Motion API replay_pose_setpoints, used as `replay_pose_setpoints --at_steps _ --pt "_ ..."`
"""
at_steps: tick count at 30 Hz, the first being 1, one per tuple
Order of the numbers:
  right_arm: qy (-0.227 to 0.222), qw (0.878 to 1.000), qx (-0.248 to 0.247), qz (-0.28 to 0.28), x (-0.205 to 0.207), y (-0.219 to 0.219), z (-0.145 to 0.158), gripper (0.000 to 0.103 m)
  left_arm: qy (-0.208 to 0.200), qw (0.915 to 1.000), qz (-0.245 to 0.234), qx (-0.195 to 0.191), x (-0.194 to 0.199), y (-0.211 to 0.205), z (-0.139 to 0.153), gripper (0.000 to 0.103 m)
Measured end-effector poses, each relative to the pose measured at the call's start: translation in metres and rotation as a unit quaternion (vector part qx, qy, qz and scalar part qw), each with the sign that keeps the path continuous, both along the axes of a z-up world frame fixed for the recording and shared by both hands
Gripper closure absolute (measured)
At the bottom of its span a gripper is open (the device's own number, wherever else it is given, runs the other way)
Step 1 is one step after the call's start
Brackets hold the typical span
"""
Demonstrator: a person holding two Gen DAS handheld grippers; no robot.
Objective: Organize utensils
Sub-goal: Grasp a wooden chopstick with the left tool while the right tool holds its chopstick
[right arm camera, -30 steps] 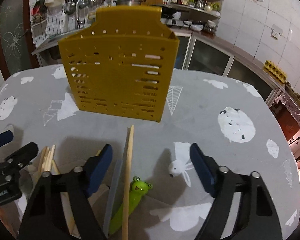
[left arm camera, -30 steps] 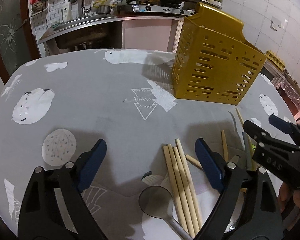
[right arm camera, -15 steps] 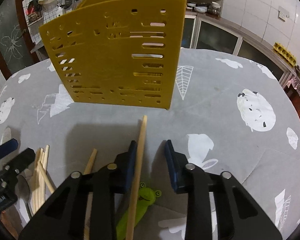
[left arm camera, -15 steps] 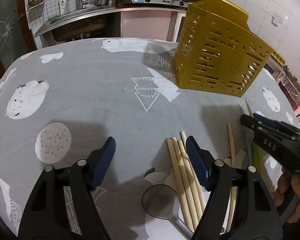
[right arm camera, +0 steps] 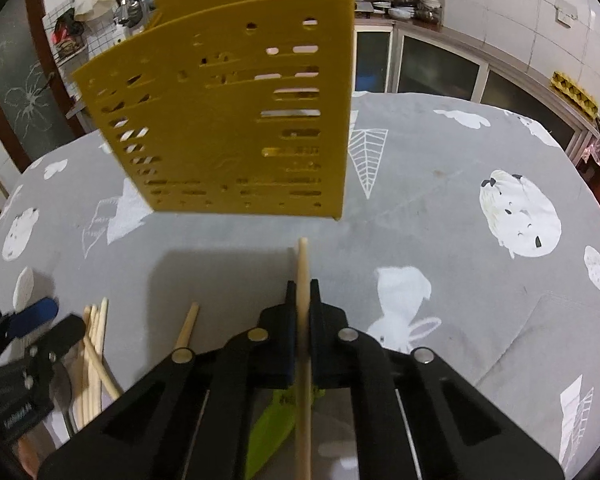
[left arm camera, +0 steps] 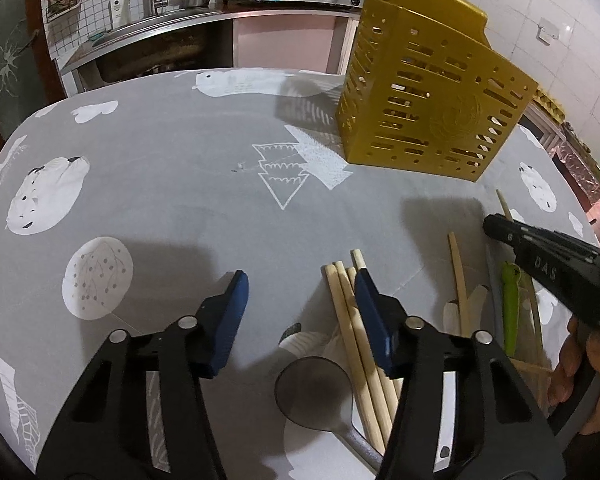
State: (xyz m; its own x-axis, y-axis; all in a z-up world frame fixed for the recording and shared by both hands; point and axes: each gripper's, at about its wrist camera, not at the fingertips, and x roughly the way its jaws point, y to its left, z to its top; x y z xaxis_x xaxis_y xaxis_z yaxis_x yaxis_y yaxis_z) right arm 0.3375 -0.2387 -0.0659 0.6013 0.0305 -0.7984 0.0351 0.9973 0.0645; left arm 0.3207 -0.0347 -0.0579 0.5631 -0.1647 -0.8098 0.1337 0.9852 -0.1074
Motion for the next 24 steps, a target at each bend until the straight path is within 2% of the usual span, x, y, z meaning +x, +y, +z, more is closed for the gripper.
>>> replay_pose_setpoints --at_steps 8,16,19,24 --pt "-0.014 1.0 0.007 0.003 -0.029 0.001 -0.001 0.097 -0.006 0.9999 -0.006 0.006 -0.013 -0.002 0.0 0.056" --pt "-0.018 1.0 0.011 0.0 -0.022 -0.011 -0.004 0.097 0.003 0.9997 -0.02 0.014 -0.023 -0.01 -0.003 0.057" --pt "-0.018 1.0 0.015 -0.003 -0.021 -0.012 -0.004 0.097 0.006 0.9996 -0.022 0.017 -0.025 -0.011 -0.003 0.063" --pt "-0.018 1.0 0.014 -0.003 -0.019 -0.011 -0.004 0.097 0.017 0.9995 -0.023 0.015 -0.024 -0.008 -0.004 0.067"
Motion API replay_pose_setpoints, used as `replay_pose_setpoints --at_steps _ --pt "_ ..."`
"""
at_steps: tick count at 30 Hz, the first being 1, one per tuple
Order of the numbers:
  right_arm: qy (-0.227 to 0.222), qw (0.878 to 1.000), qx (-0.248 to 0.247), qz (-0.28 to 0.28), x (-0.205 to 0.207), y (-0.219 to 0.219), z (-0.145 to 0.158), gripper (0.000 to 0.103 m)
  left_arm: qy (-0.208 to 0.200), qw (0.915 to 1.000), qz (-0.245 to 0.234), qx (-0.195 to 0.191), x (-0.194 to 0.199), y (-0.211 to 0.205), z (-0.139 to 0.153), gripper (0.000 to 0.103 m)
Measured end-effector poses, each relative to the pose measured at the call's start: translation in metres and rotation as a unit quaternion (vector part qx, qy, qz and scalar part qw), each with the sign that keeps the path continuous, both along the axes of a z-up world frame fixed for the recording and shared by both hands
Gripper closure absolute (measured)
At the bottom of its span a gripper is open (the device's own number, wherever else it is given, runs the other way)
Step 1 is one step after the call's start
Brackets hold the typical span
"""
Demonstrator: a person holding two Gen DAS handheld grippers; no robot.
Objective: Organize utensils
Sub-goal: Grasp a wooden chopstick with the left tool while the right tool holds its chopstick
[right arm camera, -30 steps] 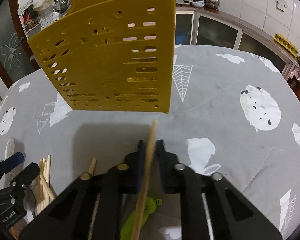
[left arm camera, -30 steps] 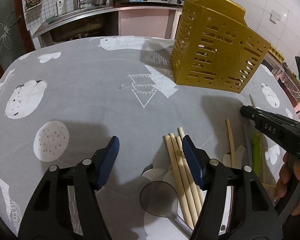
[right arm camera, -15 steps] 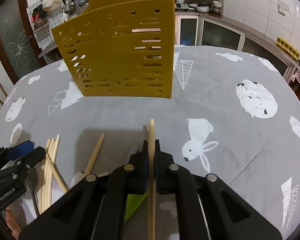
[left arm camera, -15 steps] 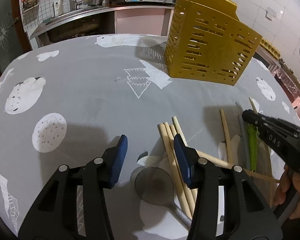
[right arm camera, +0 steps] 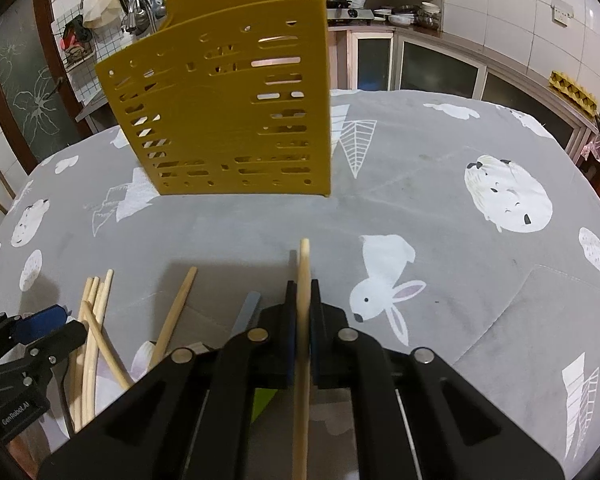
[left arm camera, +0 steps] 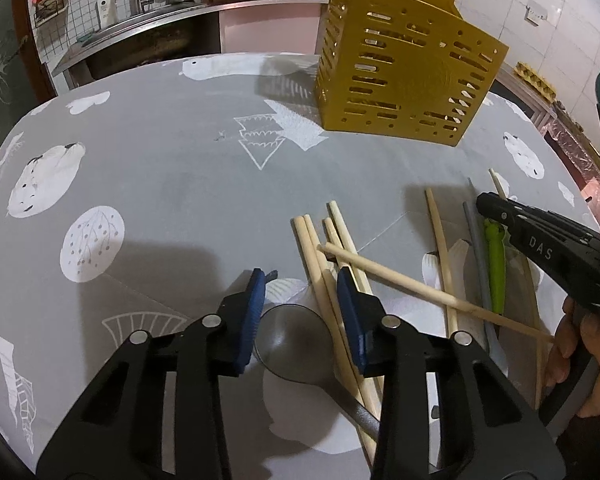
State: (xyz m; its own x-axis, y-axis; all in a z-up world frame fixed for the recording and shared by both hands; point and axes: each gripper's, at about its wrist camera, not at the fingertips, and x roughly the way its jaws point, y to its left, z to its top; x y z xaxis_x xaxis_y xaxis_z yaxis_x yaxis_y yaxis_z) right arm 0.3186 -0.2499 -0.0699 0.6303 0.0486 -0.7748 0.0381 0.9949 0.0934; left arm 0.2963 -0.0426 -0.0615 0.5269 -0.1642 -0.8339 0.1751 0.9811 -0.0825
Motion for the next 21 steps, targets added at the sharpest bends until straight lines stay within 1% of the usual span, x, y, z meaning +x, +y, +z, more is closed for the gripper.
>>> replay_pose_setpoints --at_steps 3,5,12,15,18,21 --pt "0.0 1.0 0.0 0.0 0.001 -0.001 0.0 0.097 -0.004 0.9999 -0.004 0.011 -0.001 -0.003 -0.001 0.067" --pt "0.0 1.0 0.002 0.0 0.0 -0.001 0.0 0.097 -0.003 0.9999 -0.005 0.01 0.0 -0.003 -0.001 0.067" --pt "-0.001 1.0 0.008 -0.002 0.0 -0.006 0.001 0.097 0.011 0.9998 0.006 -0.018 0.005 0.008 0.0 0.071" --pt "-0.001 1.0 0.008 -0.001 0.0 -0.007 0.001 0.097 0.004 0.9998 0.014 -0.01 0.005 0.01 0.001 0.071" --pt "-0.002 1.0 0.008 -0.002 0.0 -0.007 0.001 0.097 -0.004 0.9996 0.026 0.009 0.005 0.011 0.003 0.071" --pt "-0.002 1.0 0.008 -0.003 0.0 -0.008 0.001 0.097 0.002 0.9997 0.026 0.003 0.007 0.014 0.001 0.071"
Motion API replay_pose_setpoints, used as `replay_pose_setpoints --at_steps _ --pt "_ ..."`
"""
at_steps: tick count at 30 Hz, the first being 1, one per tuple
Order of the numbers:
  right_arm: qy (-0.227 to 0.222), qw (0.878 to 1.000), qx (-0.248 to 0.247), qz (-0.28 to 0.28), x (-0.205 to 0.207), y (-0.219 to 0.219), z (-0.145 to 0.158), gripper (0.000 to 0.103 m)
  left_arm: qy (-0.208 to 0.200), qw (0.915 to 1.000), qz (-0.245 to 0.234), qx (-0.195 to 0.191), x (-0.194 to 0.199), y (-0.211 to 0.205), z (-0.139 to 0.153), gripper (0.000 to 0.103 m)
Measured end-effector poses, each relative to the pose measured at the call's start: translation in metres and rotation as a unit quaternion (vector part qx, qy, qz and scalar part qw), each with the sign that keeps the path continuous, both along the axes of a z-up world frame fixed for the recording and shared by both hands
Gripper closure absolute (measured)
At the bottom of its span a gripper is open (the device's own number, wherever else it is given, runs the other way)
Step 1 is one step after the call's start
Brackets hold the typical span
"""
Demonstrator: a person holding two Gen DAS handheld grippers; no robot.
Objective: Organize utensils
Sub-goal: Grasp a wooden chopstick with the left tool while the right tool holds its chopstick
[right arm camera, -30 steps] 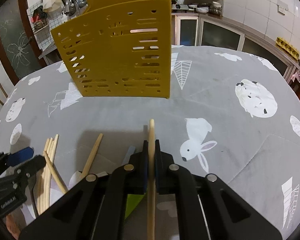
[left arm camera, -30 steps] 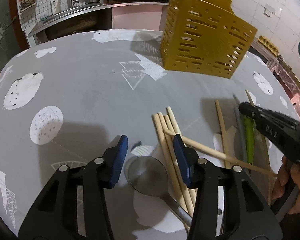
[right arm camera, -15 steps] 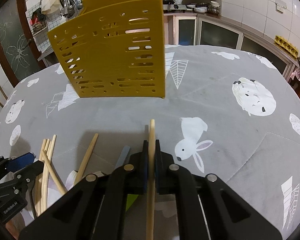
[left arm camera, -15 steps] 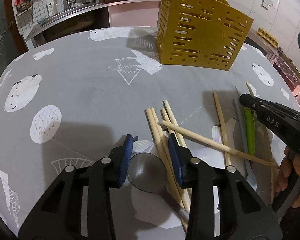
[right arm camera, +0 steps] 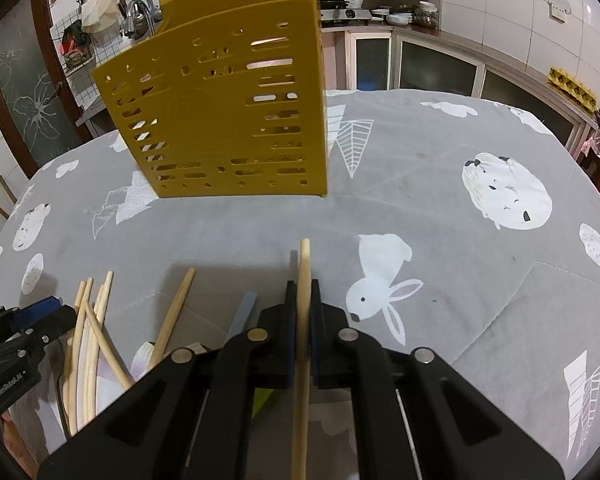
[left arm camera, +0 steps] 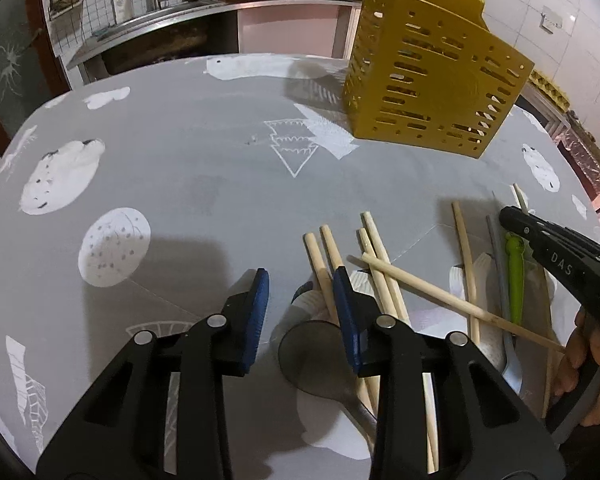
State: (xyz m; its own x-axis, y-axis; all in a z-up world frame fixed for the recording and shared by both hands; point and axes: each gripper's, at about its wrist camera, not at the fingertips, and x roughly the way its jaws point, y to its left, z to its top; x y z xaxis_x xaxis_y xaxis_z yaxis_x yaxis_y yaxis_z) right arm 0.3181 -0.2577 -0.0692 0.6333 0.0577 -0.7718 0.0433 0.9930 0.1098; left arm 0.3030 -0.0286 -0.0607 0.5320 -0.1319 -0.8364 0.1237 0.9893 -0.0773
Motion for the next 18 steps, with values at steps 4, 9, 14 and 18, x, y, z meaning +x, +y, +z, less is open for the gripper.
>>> replay_pose_setpoints --at_steps 4,9,14,18 --pt "0.0 1.0 -0.004 0.0 0.001 0.001 0.0 0.097 -0.001 1.0 -0.005 0.006 0.001 -0.002 -0.001 0.071" --pt "0.002 1.0 -0.006 -0.002 0.003 0.001 0.0 0.097 0.006 0.9994 -0.011 0.031 0.008 -0.013 -0.004 0.071" --pt "0.004 1.0 -0.009 -0.002 0.006 0.006 0.0 0.097 0.009 0.999 -0.016 0.041 0.015 -0.02 -0.004 0.072" --pt "0.005 1.0 -0.011 -0.003 0.009 0.007 0.0 0.097 0.016 0.999 -0.017 0.037 0.019 -0.02 -0.003 0.083"
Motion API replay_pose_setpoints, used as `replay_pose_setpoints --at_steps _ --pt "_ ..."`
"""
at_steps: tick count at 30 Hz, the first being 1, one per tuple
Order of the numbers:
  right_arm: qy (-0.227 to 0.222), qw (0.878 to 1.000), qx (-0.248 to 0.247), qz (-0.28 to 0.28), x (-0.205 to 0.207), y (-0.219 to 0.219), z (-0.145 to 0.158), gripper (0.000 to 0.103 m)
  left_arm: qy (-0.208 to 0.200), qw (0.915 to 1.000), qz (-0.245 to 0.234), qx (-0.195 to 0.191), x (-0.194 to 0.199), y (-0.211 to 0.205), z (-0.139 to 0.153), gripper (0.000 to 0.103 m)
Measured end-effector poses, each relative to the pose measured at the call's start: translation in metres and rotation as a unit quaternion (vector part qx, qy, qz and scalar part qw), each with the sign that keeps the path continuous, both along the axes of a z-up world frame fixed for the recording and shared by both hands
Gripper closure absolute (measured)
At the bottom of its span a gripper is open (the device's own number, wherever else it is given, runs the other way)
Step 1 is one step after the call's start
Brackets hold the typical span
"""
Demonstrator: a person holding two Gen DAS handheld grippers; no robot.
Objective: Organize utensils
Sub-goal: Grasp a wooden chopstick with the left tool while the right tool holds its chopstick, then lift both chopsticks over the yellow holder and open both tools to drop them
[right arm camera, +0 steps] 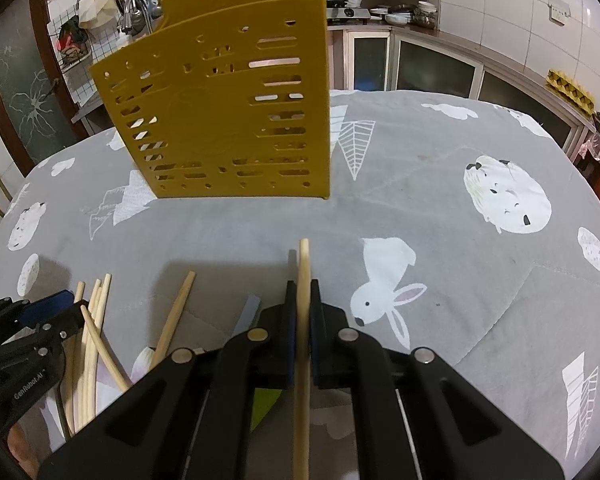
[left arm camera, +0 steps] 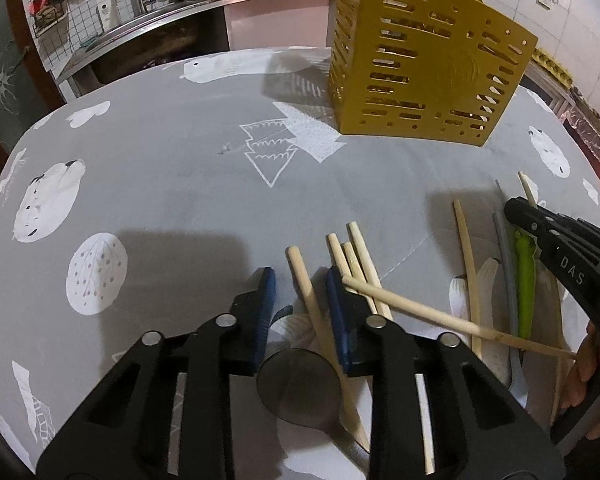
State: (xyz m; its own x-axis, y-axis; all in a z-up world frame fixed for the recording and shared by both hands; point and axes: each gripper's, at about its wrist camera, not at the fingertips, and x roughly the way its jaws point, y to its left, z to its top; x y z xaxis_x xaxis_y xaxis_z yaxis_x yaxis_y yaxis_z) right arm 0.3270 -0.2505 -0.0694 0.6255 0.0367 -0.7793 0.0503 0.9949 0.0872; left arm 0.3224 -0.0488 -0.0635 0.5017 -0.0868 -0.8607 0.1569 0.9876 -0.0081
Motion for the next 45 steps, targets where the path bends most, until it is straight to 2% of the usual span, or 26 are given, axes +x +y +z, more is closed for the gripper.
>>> replay_pose_setpoints --at_steps 3,10,15,19,23,29,34,40,45 --pt "0.004 1.0 0.009 -0.005 0.005 -0.003 0.0 0.097 0.006 0.9999 0.004 -0.009 0.006 0.001 0.0 0.093" --pt "0.008 1.0 0.012 -0.007 0.01 -0.003 0.005 0.097 0.007 0.9999 0.003 -0.013 0.013 -0.002 0.001 0.096" --pt "-0.009 1.0 0.02 -0.007 0.004 -0.008 0.018 0.098 0.002 0.9988 0.009 -0.048 0.016 0.003 0.008 0.098" --pt "-0.029 0.999 0.035 -0.008 -0.004 -0.015 0.035 0.097 -0.03 0.9979 0.007 -0.057 0.011 0.002 0.024 0.099" --pt "-0.058 0.997 0.041 -0.004 -0.01 -0.02 0.055 0.097 -0.081 0.9943 0.003 -0.069 -0.001 0.003 0.05 0.099" --pt "-0.111 0.993 0.03 -0.005 -0.019 -0.022 0.089 0.097 -0.162 0.982 0.008 -0.097 -0.015 0.015 0.096 0.099" --pt "-0.163 0.986 0.024 -0.011 -0.024 -0.029 0.113 0.097 -0.215 0.9713 0.009 -0.101 -0.024 0.018 0.127 0.099" --pt "-0.21 0.977 0.019 -0.023 -0.029 -0.034 0.126 0.097 -0.259 0.9606 0.019 -0.098 -0.032 0.019 0.143 0.099" --pt "-0.248 0.968 0.019 -0.025 -0.036 -0.036 0.137 0.097 -0.277 0.9551 0.021 -0.104 -0.034 0.02 0.15 0.099"
